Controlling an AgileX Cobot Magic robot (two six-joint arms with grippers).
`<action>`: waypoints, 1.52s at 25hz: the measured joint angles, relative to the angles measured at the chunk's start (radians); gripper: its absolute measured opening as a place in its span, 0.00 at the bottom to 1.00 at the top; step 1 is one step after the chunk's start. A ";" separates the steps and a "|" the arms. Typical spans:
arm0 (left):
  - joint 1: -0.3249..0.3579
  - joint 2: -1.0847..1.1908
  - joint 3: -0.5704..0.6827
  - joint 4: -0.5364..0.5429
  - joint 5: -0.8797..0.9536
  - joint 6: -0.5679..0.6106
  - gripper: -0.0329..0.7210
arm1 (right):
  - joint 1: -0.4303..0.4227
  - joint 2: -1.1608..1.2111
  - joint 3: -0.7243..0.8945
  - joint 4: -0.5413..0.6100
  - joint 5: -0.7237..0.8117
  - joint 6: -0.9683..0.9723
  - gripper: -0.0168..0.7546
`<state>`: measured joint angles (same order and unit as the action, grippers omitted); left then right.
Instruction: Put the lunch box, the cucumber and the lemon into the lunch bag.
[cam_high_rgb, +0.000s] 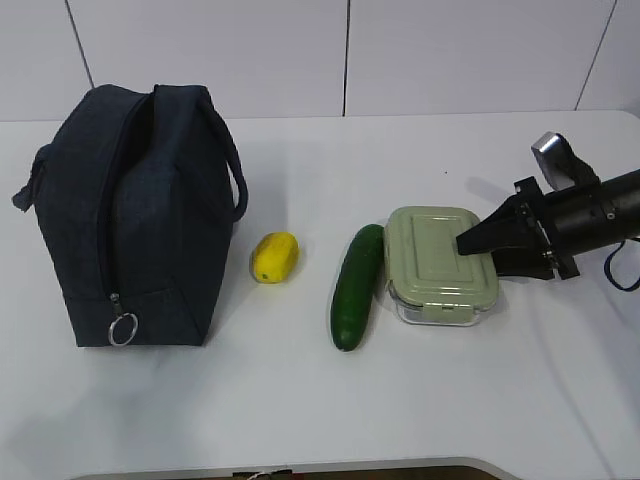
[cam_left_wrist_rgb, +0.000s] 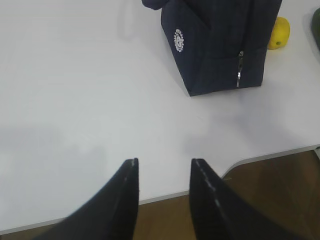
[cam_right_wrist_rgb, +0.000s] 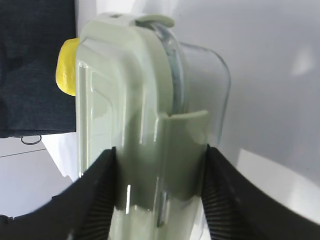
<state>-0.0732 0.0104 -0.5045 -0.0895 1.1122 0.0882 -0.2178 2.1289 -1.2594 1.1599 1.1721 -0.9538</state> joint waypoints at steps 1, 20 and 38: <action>0.000 0.000 0.000 0.000 0.000 0.000 0.36 | 0.000 0.000 0.000 0.000 0.000 0.000 0.51; 0.000 0.000 0.000 -0.009 0.000 0.000 0.36 | 0.000 -0.030 0.000 -0.020 -0.025 0.091 0.51; 0.000 0.081 -0.092 -0.016 0.004 -0.002 0.36 | 0.001 -0.161 0.002 -0.040 -0.027 0.211 0.51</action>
<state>-0.0732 0.0917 -0.5966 -0.1056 1.1163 0.0867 -0.2171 1.9684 -1.2576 1.1201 1.1451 -0.7431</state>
